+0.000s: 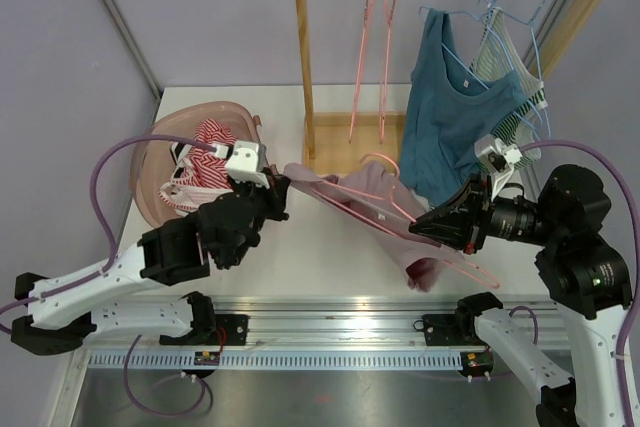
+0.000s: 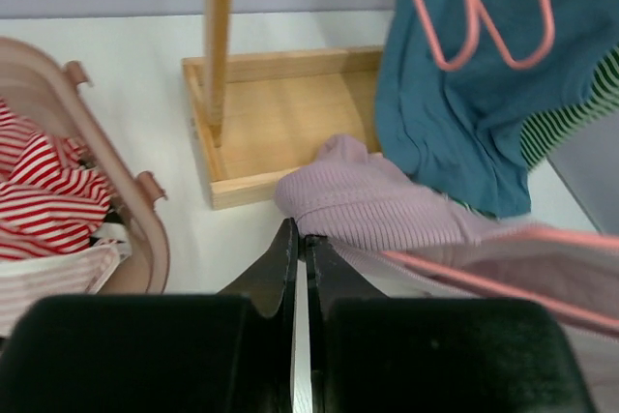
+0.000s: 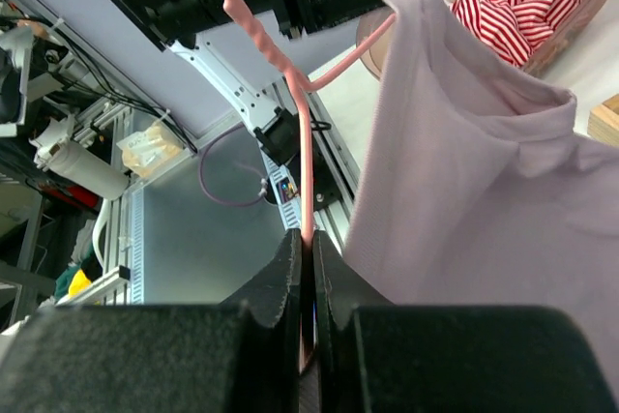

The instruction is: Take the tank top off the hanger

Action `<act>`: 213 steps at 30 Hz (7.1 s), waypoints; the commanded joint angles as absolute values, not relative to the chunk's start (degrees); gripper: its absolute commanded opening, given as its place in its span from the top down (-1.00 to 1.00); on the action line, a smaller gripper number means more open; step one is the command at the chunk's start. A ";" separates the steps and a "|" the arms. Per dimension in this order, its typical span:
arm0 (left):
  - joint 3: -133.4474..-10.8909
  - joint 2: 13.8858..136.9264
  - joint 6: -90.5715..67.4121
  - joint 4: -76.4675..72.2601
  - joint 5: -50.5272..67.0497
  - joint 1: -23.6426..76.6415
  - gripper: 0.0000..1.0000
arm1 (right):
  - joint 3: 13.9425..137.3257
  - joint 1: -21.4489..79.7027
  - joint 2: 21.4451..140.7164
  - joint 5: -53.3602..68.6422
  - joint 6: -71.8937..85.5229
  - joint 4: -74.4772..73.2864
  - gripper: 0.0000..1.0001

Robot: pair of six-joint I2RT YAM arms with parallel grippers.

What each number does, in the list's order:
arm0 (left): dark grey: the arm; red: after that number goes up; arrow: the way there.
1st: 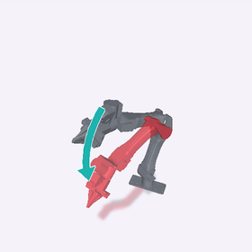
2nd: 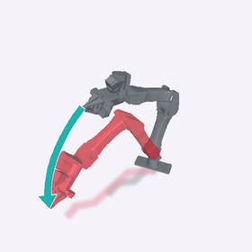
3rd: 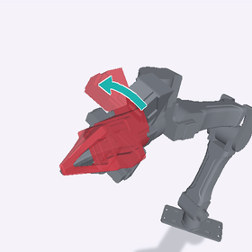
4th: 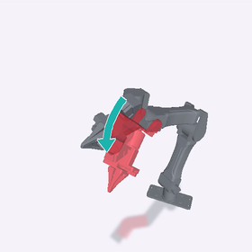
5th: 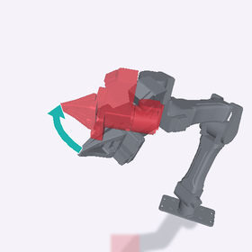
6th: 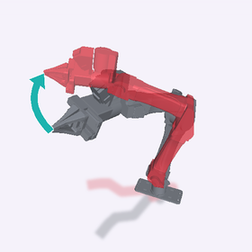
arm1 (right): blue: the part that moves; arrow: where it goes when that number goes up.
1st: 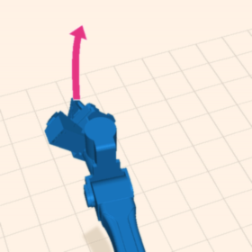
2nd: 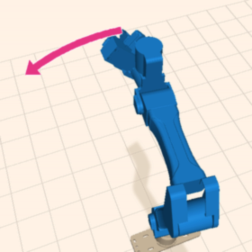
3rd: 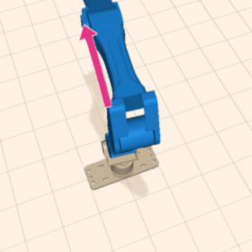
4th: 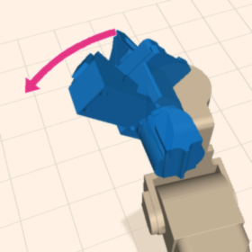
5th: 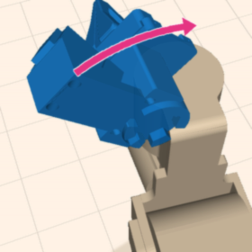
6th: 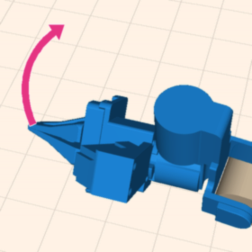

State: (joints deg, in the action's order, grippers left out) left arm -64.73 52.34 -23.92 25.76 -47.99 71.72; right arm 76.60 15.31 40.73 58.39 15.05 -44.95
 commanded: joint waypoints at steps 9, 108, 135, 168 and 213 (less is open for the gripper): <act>-65.39 47.72 -39.20 38.50 -58.83 61.63 1.00 | 71.55 15.21 35.96 64.94 10.99 -42.11 1.00; -54.40 46.23 -36.39 49.31 -36.83 61.52 -0.98 | 110.48 23.37 83.67 -5.45 21.09 -29.71 1.00; -54.75 58.95 -31.73 32.98 -29.62 66.09 -0.98 | 101.09 29.97 76.56 -10.28 17.93 -27.42 -0.21; -57.14 105.11 -26.45 6.69 -17.33 72.86 -0.66 | 72.60 29.88 30.86 16.69 16.96 -34.10 -0.99; -91.05 67.74 -20.13 46.06 -23.31 16.72 1.00 | 70.58 29.88 27.69 17.67 17.05 -30.41 -0.99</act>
